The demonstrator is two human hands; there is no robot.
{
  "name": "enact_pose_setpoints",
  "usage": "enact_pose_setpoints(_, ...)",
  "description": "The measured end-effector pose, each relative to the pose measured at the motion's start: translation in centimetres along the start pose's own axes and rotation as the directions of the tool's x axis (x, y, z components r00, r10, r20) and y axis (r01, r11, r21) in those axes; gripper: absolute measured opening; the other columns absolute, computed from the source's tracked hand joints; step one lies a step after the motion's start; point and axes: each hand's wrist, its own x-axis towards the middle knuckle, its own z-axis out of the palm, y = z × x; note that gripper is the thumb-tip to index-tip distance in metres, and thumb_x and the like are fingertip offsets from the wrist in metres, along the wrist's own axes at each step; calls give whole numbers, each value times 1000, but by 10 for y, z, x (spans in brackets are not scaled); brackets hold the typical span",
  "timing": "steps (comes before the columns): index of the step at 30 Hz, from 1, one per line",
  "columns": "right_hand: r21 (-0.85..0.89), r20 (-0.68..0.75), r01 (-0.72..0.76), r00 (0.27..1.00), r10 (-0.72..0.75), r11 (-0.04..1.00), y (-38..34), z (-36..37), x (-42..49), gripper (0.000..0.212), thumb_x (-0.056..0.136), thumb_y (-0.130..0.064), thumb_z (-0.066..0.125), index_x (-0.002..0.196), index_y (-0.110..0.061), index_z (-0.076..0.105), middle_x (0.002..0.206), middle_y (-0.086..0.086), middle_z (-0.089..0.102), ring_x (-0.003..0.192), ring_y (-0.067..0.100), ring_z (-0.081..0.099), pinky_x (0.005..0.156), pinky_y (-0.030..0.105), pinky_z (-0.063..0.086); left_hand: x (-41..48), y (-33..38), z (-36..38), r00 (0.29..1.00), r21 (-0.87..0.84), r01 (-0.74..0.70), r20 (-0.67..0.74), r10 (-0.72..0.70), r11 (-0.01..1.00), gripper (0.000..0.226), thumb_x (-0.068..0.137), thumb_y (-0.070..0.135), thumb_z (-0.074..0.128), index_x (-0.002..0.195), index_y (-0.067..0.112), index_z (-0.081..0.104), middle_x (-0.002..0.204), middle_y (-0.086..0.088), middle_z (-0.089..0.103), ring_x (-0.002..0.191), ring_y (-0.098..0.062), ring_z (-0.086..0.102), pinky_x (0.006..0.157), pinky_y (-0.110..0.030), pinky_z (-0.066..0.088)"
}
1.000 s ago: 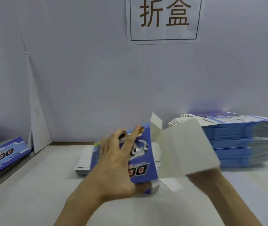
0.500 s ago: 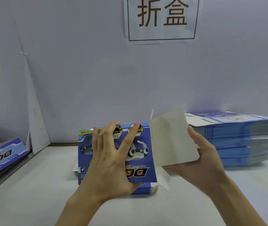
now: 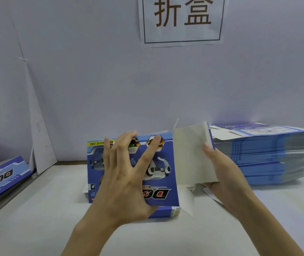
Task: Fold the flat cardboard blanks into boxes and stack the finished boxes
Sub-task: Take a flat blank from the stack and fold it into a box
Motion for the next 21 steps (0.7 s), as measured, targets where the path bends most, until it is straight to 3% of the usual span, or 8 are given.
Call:
enact_pose_setpoints(6,-129,-15,123,992,-126,984,3,4,-1,21,71,-52,62,80,-41,78,84,-7,76,71,6,70,58,26,53,0,-5,-1,1000,-1,4,-31,-4,1000,107,57,68,58,148,25,23,141,-18,27,136,-33,23,111,-64,14)
enact_pose_setpoints(8,-90,34,142,990,-139,986,3,7,0,25,74,-51,60,84,-37,79,85,-8,76,73,6,72,57,24,55,-1,-6,0,995,-26,76,-56,-77,997,109,55,68,61,148,30,19,141,-16,26,136,-31,23,112,-65,14)
enact_pose_setpoints(10,-10,96,155,984,-153,988,2,6,1,28,82,-47,60,102,-33,73,95,-7,76,85,11,73,66,28,57,-1,-5,0,965,-125,241,-79,-252,962,113,53,64,70,148,38,15,142,-13,24,136,-28,22,112,-62,21)
enact_pose_setpoints(13,-293,294,216,947,-128,931,4,2,-1,58,77,-39,66,131,-48,46,128,-14,63,114,5,63,89,25,51,4,-1,0,790,-492,524,-25,-613,695,117,49,63,73,147,43,13,143,-5,30,136,-20,27,107,-42,36)
enact_pose_setpoints(15,-515,464,260,886,11,817,12,6,-8,87,68,-49,76,139,-61,26,139,-27,49,126,-8,49,99,16,44,8,1,3,701,-700,548,85,-708,458,120,43,71,71,147,35,22,138,-5,44,132,-27,40,101,-47,45)
enact_pose_setpoints(17,-554,587,293,802,116,779,28,20,-15,101,69,-46,83,140,-67,13,138,-34,46,128,-10,46,96,10,44,9,5,6,654,-772,558,182,-734,304,130,32,80,69,145,34,25,135,-9,49,125,-38,48,96,-56,48)
enact_pose_setpoints(19,-498,621,325,781,69,804,43,34,-22,108,71,-30,86,136,-69,9,135,-31,49,123,-3,54,89,17,52,9,10,8,631,-779,578,239,-738,242,139,21,90,65,144,37,25,137,-10,46,125,-40,48,95,-57,49)
enact_pose_setpoints(21,-456,571,392,818,-75,799,52,41,-24,110,73,-15,84,141,-59,9,133,-25,53,118,3,59,86,19,55,9,13,8,668,-798,546,232,-707,255,139,22,92,65,143,37,27,137,-11,45,126,-38,48,95,-55,50)
